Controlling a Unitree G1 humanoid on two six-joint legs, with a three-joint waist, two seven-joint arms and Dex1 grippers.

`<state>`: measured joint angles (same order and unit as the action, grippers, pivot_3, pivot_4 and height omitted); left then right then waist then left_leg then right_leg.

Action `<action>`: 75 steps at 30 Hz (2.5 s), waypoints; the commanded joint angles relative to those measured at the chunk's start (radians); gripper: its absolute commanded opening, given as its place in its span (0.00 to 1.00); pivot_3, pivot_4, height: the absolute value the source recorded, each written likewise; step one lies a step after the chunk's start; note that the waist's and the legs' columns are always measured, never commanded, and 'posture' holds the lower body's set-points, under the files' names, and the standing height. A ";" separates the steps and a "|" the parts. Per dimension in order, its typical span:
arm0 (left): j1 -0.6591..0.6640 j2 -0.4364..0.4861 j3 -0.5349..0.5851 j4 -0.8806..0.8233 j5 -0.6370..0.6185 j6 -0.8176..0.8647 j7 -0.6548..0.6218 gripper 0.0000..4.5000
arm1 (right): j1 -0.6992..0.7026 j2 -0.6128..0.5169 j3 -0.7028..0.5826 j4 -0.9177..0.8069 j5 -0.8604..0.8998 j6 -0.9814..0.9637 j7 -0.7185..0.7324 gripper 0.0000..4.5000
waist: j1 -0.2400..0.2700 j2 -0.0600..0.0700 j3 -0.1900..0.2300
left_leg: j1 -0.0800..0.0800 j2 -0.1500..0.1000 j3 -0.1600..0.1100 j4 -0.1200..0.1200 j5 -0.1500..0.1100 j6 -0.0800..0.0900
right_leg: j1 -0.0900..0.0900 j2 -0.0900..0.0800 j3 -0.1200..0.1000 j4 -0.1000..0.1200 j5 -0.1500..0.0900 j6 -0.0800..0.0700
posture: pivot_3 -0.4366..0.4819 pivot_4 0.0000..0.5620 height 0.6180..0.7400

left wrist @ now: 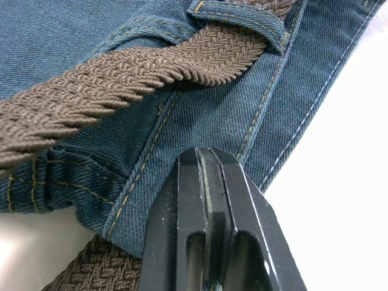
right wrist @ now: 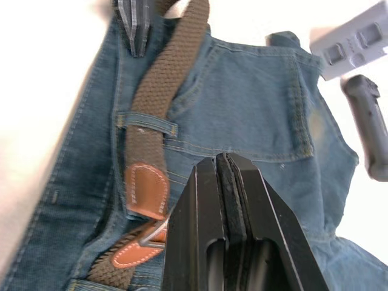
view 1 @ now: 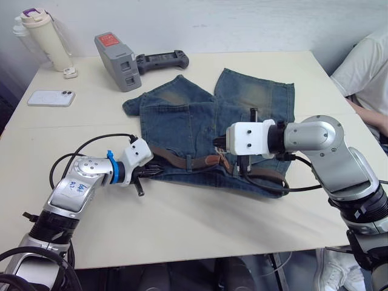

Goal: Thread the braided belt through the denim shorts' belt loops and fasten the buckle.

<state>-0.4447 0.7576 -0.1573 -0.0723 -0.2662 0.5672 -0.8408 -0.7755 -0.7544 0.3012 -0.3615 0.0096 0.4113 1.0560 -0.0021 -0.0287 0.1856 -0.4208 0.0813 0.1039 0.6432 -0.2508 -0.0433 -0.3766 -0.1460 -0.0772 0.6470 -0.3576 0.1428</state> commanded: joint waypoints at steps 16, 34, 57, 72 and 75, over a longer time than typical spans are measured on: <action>0.006 -0.007 -0.016 -0.008 0.018 0.049 -0.026 0.00 | 0.129 0.013 0.114 0.086 -0.305 -0.399 -0.148 0.73 | 0.001 0.000 0.000 | 0.000 0.000 0.000 0.000 0.000 0.000 | 0.000 0.000 0.000 0.000 0.000 0.000 | 0.48 0.27 1.00; -0.003 -0.015 -0.016 -0.005 0.020 0.061 -0.025 0.00 | 0.097 0.053 0.103 0.212 -0.533 -0.756 -0.328 0.61 | 0.000 0.000 0.000 | 0.000 0.000 0.000 0.000 0.000 0.000 | 0.000 0.000 0.000 0.000 0.000 0.000 | 0.48 0.27 1.00; 0.011 -0.001 -0.033 -0.006 0.057 0.047 -0.026 0.00 | -0.062 -0.063 0.027 0.387 -0.412 -0.956 -0.235 0.00 | -0.001 0.000 0.000 | 0.000 0.000 0.000 0.001 0.000 0.000 | 0.000 0.000 0.000 0.000 0.000 0.000 | 0.48 0.27 1.00; 0.084 0.050 0.016 -0.065 0.022 0.037 -0.090 0.00 | -0.075 -0.172 -0.041 0.492 -0.199 -1.066 -0.111 0.00 | -0.006 0.001 0.000 | 0.001 0.001 0.001 0.001 0.000 0.000 | 0.000 0.000 0.000 0.000 0.000 0.000 | 0.48 0.27 1.00; 0.082 0.065 0.083 -0.109 -0.075 0.098 -0.143 0.00 | -0.065 -0.139 -0.038 0.406 -0.160 -1.013 -0.095 0.00 | -0.009 0.002 0.001 | 0.001 0.001 0.001 0.001 0.000 0.000 | 0.000 0.000 0.000 0.000 0.000 0.000 | 0.48 0.27 1.00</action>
<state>-0.3757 0.8003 -0.1011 -0.1498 -0.2907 0.6253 -0.9375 -0.8341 -0.9051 0.2993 0.1221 -0.1954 -0.6283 0.9548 -0.0115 -0.0266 0.1866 -0.4201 0.0821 0.1050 0.6440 -0.2509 -0.0434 -0.3768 -0.1460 -0.0768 0.6471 -0.3577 0.1427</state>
